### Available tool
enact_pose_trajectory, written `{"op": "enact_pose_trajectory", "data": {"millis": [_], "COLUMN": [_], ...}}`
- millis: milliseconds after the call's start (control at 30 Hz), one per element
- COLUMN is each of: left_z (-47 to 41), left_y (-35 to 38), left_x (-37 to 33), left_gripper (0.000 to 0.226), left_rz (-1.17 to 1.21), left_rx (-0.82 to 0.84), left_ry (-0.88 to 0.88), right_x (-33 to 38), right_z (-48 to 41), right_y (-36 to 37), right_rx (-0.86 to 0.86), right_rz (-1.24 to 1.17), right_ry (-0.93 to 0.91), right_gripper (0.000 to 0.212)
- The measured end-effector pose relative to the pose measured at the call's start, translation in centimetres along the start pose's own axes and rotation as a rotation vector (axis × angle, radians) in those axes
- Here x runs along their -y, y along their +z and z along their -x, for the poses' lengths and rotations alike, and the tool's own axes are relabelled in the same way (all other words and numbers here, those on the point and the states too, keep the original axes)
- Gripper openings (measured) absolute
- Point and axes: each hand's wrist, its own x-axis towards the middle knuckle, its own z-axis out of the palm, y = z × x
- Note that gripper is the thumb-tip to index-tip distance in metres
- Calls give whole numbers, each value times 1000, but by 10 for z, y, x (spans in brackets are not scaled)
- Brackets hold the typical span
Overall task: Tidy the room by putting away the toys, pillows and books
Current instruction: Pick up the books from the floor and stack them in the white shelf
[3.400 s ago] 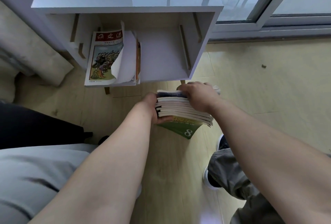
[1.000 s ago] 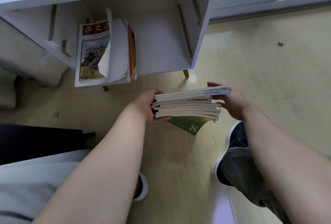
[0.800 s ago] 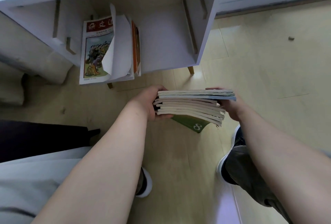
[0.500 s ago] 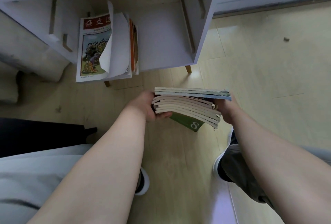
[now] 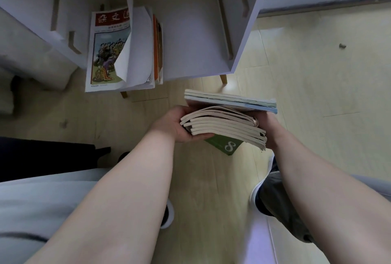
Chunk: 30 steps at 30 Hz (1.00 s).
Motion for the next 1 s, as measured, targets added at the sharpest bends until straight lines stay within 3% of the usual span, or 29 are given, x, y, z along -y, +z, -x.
{"op": "enact_pose_trajectory", "data": {"millis": [467,533,700,867,1000], "left_z": [-9,-5,2,0,3], "left_y": [10,6,6,4,0], "left_x": [11,9,9,4,2], "left_gripper": [26,29,25,23,22], "left_rz": [-441,-445,-397,-432,-454], "left_rx": [-159,-152,-117,-109,-108], "left_ry": [58,27,44,43,17], "right_x": [8,9,7,8,6], "right_z": [2,6,10,6,2], "right_y": [-3,-3,-4,-5,-8], "right_rx": [83,133,98,-26,-7], "right_rz": [-64,-44,-45,-56,-81], "right_ry": [19,45,106,114,96], "right_gripper": [17,23,9,24,31]}}
